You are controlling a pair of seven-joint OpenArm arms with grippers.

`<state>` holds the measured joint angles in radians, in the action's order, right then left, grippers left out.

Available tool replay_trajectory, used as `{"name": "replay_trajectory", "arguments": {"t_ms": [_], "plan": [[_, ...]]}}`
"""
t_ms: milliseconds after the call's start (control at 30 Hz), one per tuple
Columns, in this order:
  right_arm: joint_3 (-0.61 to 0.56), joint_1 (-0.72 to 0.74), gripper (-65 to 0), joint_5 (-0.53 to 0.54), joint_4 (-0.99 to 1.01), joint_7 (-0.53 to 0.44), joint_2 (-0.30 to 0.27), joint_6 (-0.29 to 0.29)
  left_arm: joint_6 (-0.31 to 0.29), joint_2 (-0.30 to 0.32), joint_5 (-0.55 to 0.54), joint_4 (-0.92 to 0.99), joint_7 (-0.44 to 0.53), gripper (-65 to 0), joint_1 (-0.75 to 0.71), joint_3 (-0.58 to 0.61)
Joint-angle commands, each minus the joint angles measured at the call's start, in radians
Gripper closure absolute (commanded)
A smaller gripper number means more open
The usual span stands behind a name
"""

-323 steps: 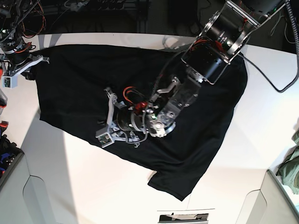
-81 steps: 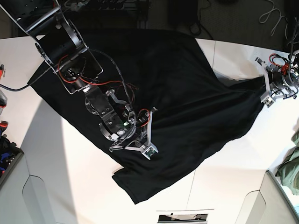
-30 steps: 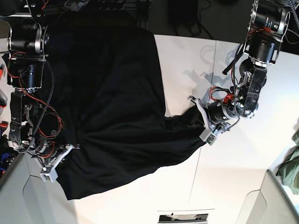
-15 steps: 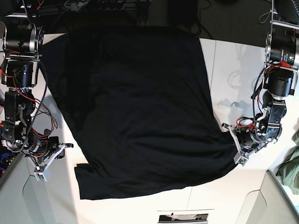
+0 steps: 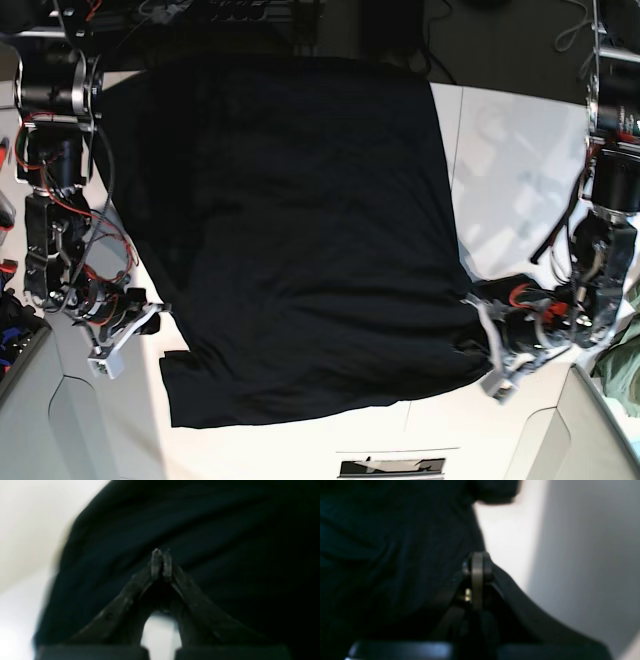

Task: Layout the t-shirt on the table in an organized manner, then fold the t-shirt properly
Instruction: 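Grasp the shirt hem corners with both grippers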

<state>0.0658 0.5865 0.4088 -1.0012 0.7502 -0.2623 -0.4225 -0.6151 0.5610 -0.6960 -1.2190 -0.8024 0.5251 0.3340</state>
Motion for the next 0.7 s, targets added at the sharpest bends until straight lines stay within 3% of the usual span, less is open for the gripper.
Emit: {"name": "replay_trajectory", "arguments": {"t_ms": [0, 200, 333, 467, 667], "plan": [[0.002, 0.037, 0.0, 0.01, -0.003, -0.03, 0.015, -0.013, -0.007, 0.018, -0.029, -0.049, -0.013, 0.0, -0.013, -0.006], [-0.018, 0.037, 0.0, -0.126, 0.071, -0.111, 0.11, -0.013, -0.007, -0.002, -0.071, -0.14, -0.041, 0.0, -0.24, -0.006], [-0.071, 0.061, 0.0, -0.189, 0.136, -0.219, 0.113, -0.012, -0.008, -0.052, -0.07, -0.142, -0.04, 0.0, -0.359, -0.006], [-0.135, 0.09, 0.0, -0.237, 0.197, -0.219, 0.113, -0.011, -0.011, -0.076, -0.044, -0.142, -0.039, 0.0, -0.454, -0.006], [-0.164, 0.097, 0.0, -0.253, 0.222, -0.219, 0.086, -0.011, 0.006, -0.078, 0.113, -0.141, 0.0, 0.0, -0.477, -0.006]]}}
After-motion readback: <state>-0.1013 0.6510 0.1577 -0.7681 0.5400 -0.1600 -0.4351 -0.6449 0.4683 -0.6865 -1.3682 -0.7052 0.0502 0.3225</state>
